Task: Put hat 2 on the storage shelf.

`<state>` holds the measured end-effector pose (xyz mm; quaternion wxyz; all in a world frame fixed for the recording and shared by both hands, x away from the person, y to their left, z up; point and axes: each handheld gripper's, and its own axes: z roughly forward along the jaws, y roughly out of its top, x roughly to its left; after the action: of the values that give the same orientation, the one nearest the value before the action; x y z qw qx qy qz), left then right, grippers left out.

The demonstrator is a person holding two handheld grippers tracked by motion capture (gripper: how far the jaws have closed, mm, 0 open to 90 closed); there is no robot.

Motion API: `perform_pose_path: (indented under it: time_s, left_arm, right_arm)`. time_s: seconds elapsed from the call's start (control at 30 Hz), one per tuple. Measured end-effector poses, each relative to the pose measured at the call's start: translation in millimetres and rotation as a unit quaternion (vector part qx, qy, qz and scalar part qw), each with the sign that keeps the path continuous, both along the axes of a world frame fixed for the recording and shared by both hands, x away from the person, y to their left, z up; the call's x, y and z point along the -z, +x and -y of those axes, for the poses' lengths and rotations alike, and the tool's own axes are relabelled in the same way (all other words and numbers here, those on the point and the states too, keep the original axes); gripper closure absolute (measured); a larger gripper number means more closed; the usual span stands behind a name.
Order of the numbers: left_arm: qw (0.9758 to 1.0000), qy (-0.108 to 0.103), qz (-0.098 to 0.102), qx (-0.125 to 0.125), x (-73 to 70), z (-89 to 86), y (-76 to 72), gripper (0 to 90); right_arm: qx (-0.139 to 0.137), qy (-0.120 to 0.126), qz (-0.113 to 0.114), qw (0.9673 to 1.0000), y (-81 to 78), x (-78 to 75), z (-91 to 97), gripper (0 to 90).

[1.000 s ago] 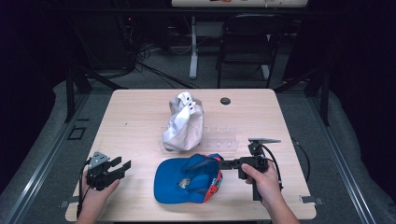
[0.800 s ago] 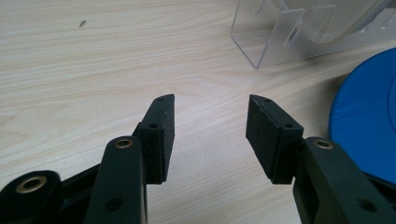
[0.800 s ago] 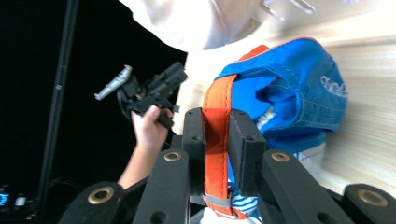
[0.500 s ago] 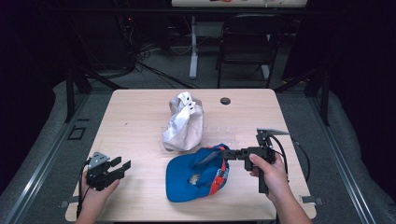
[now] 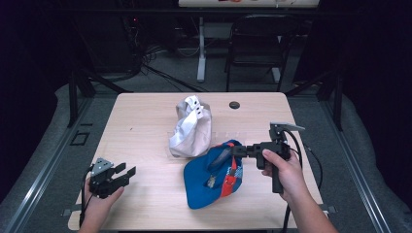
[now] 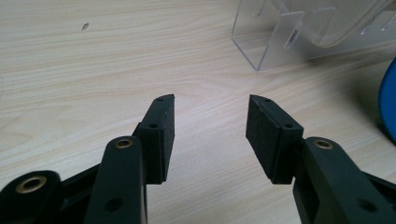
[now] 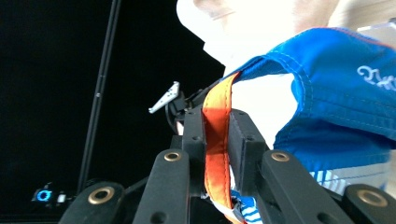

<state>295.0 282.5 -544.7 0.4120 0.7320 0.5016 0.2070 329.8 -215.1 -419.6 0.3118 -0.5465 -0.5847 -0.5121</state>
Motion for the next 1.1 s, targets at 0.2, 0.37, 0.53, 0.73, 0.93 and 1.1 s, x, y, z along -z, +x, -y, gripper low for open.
perform_pose_path:
  time_s: [0.2,0.37,0.53,0.73,0.93,1.1]
  left_arm:
    - [1.0,-0.001,0.001,-0.001,-0.2,-0.5,-0.1,52.7]
    - [1.0,0.0,-0.001,-0.002,-0.5,-1.7,-0.1,52.7]
    - [1.0,0.001,-0.001,-0.003,-0.7,-2.0,-0.2,52.7]
    - [1.0,0.0,0.0,-0.003,-0.4,-2.2,0.2,52.7]
    - [1.0,0.0,0.0,-0.003,0.2,-1.9,0.5,52.7]
    - [1.0,-0.001,0.002,-0.005,0.5,-1.9,0.6,52.7]
  right_arm:
    - [0.002,0.016,-0.01,0.9998,1.5,-9.7,1.2,78.1]
    - [0.008,0.024,-0.008,0.9996,1.3,-18.6,7.0,78.2]
    - [0.03,0.023,0.002,0.9993,-0.8,-34.1,15.9,78.2]
    - [0.06,0.01,0.016,0.998,-1.0,-54.2,29.8,78.2]
    - [0.089,0.009,0.026,0.9957,6.9,-75.4,39.5,78.2]
    - [0.106,0.002,0.032,0.9938,19.1,-87.2,41.1,78.2]
